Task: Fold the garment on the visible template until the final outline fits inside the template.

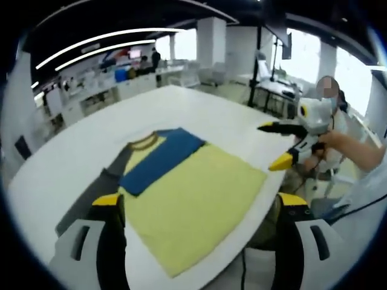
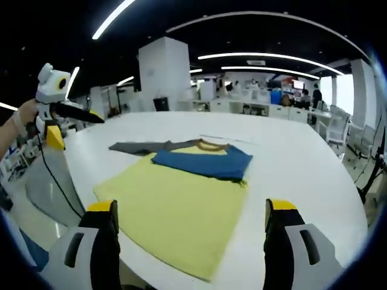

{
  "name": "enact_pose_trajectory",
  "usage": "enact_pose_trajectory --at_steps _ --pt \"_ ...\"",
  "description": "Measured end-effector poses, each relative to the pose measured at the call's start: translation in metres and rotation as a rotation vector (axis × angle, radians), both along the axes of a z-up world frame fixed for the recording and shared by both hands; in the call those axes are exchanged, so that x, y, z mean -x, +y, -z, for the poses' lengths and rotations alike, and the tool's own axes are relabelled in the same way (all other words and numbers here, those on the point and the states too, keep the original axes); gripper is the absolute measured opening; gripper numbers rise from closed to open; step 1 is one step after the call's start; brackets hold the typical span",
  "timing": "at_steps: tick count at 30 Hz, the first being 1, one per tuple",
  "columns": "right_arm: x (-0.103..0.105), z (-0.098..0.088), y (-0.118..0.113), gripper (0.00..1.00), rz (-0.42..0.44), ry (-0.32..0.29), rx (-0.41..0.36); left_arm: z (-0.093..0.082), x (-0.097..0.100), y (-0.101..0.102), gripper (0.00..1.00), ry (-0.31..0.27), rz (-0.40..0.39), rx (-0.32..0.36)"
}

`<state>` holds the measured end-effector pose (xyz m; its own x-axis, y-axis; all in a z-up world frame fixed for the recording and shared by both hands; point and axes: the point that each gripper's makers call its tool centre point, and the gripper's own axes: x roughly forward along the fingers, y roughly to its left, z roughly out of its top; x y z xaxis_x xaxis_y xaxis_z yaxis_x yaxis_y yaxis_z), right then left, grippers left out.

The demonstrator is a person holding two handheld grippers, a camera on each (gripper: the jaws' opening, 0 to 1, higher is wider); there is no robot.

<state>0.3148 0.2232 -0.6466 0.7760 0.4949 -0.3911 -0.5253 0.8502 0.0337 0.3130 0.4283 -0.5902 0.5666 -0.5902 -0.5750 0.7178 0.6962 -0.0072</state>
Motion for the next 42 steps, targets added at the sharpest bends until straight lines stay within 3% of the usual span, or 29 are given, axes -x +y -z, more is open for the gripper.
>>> enact_pose_trajectory --at_steps 11,19,31,37,40,42 --pt "0.008 -0.019 -0.009 1.0 -0.059 -0.02 0.041 -0.018 0.012 0.002 1.0 -0.047 -0.055 -0.008" --pt "0.013 -0.031 0.003 1.0 -0.132 -0.032 0.076 -0.028 0.019 0.016 1.0 -0.061 -0.077 -0.024" --pt "0.009 -0.03 0.004 1.0 -0.114 -0.014 0.074 -0.05 -0.006 0.047 1.0 -0.109 -0.095 -0.007" --pt "0.008 -0.031 0.002 1.0 -0.099 -0.006 0.086 -0.051 -0.02 0.073 1.0 -0.12 -0.124 -0.007" --pt "0.005 -0.032 0.001 1.0 -0.082 -0.008 0.081 -0.046 -0.024 0.08 1.0 -0.095 -0.134 -0.005" --pt "0.003 -0.032 0.004 1.0 -0.08 0.0 0.088 -0.046 -0.026 0.082 1.0 -0.112 -0.125 -0.001"
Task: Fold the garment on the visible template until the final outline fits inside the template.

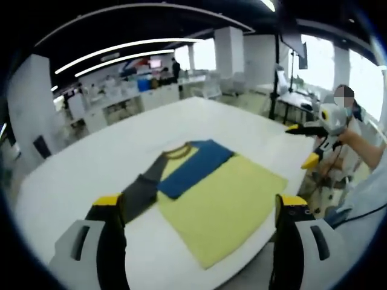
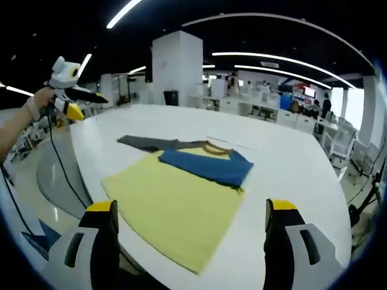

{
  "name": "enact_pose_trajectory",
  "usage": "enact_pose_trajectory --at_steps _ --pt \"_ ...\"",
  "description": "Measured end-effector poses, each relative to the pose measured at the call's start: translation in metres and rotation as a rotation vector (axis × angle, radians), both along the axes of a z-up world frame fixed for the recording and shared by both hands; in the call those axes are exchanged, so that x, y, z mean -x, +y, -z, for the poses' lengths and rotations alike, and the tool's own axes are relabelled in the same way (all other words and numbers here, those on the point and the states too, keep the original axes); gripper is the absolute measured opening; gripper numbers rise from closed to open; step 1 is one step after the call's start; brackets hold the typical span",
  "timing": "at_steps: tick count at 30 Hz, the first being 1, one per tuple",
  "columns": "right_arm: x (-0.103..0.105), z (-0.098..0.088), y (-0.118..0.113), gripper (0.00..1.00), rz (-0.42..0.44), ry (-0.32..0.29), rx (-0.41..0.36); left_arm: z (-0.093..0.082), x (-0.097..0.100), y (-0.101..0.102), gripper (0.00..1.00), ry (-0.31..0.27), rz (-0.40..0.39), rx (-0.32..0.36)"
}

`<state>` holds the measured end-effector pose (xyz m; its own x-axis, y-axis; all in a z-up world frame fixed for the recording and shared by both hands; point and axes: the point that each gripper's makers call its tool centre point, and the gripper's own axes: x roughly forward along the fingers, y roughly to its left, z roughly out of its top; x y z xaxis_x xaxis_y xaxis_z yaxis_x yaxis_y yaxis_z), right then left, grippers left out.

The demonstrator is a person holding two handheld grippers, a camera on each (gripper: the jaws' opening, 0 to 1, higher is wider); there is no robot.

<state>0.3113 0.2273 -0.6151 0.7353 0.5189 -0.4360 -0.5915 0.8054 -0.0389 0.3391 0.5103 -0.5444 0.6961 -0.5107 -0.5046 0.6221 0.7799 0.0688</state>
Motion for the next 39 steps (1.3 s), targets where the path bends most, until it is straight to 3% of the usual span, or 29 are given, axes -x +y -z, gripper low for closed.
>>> enact_pose_trajectory --at_steps 3,10,24,39 --pt "-0.002 -0.002 0.003 1.0 0.004 -0.011 0.0 0.006 -0.005 0.002 1.0 0.033 -0.014 0.009" --pt "-0.004 -0.004 0.015 1.0 0.006 0.0 -0.02 0.002 -0.012 0.022 1.0 0.01 -0.034 0.035" --pt "-0.009 -0.016 0.025 1.0 0.034 -0.027 -0.034 -0.003 -0.026 0.069 1.0 -0.024 -0.074 0.016" --pt "-0.025 -0.016 0.032 1.0 0.071 -0.026 -0.027 0.0 -0.06 0.11 1.0 -0.029 -0.099 0.02"
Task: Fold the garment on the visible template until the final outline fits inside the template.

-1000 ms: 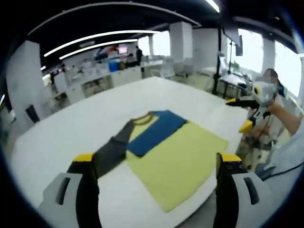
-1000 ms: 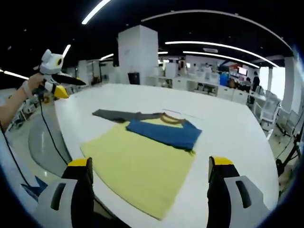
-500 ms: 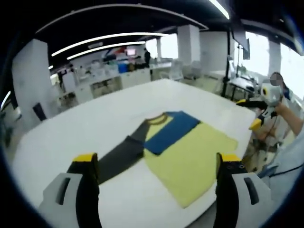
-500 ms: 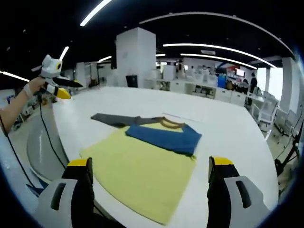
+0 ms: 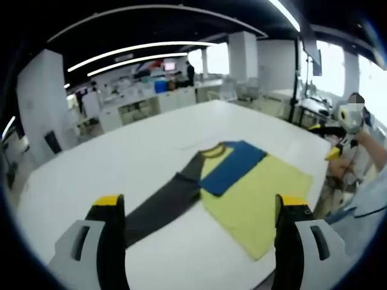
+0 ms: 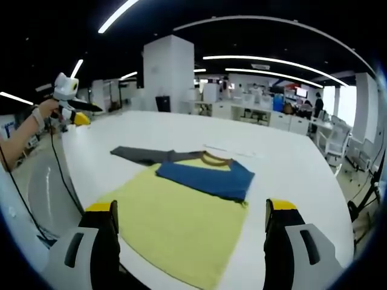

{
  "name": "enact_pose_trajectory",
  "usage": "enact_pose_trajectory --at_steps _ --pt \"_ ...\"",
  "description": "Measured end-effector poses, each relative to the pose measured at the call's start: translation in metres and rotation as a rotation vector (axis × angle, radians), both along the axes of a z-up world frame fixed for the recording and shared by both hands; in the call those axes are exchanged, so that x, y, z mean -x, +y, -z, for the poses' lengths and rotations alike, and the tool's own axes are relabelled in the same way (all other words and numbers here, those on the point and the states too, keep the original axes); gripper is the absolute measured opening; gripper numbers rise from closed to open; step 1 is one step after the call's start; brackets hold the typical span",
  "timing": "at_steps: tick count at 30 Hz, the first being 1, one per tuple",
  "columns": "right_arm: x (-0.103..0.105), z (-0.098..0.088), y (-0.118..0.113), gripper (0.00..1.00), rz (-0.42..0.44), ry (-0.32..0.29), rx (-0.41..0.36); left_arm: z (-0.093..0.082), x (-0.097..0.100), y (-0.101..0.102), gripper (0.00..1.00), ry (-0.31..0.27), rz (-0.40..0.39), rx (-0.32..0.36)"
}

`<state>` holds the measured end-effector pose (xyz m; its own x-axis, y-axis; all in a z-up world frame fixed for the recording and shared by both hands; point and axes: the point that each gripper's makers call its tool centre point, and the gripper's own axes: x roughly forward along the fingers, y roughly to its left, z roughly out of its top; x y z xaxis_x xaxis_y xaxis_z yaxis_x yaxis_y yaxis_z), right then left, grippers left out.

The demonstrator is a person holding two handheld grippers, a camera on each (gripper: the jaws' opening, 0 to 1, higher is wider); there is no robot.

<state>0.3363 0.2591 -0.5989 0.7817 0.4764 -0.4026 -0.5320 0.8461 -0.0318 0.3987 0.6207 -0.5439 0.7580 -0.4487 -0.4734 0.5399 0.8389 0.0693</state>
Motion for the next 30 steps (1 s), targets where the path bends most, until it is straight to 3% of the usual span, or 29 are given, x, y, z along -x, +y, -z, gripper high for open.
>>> enact_pose_trajectory --at_steps 12,23,30 --pt "-0.008 -0.008 0.001 1.0 -0.001 0.003 0.019 0.012 -0.027 0.034 1.0 0.044 -0.035 -0.02" --pt "-0.015 -0.025 -0.002 1.0 -0.015 -0.023 0.037 0.037 -0.044 0.068 0.99 0.12 -0.079 0.004" --pt "-0.013 -0.016 -0.01 1.0 0.023 -0.003 0.026 0.047 -0.049 0.082 0.99 0.151 -0.108 0.01"
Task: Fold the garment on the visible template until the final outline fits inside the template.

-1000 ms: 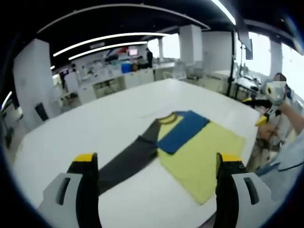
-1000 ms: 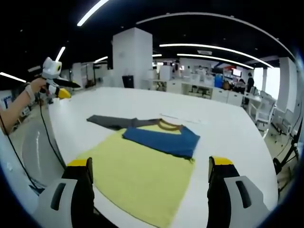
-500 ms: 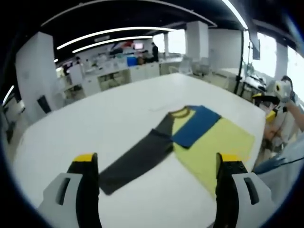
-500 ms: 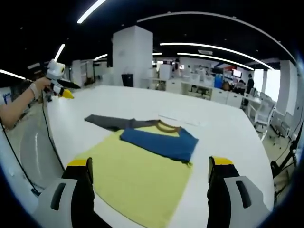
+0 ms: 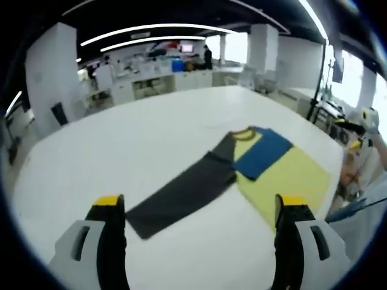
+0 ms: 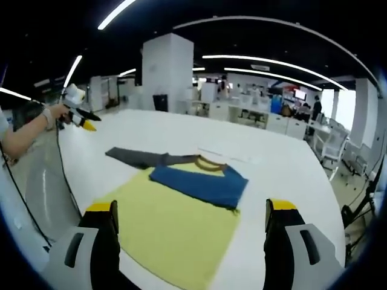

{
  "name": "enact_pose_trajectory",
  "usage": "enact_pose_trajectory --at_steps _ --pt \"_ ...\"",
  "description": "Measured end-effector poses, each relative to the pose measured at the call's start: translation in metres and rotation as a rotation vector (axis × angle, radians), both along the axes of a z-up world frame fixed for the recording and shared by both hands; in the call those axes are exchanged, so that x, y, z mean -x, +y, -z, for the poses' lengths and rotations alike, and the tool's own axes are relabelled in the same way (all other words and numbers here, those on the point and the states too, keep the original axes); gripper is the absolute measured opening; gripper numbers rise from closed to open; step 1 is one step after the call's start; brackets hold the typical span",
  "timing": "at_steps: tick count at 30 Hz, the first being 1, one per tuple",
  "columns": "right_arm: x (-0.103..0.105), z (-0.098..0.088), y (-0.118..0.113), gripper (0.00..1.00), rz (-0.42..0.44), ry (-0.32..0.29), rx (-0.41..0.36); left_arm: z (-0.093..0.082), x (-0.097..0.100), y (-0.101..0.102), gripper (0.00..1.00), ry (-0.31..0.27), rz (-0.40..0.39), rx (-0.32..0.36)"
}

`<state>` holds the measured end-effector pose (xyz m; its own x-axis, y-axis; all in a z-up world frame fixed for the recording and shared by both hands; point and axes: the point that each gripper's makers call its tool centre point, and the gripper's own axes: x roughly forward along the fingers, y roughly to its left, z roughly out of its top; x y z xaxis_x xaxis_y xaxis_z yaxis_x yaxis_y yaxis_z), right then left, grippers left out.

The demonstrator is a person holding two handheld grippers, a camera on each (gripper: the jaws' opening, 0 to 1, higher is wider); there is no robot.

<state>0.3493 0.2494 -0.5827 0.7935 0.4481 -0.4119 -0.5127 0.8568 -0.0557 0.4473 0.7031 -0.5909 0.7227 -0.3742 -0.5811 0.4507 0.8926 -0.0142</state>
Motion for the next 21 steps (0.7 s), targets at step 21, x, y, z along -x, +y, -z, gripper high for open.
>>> enact_pose_trajectory --at_steps 21 --pt "0.017 0.016 -0.011 1.0 0.089 0.044 -0.001 0.058 -0.016 0.046 0.95 0.138 -0.068 -0.036"
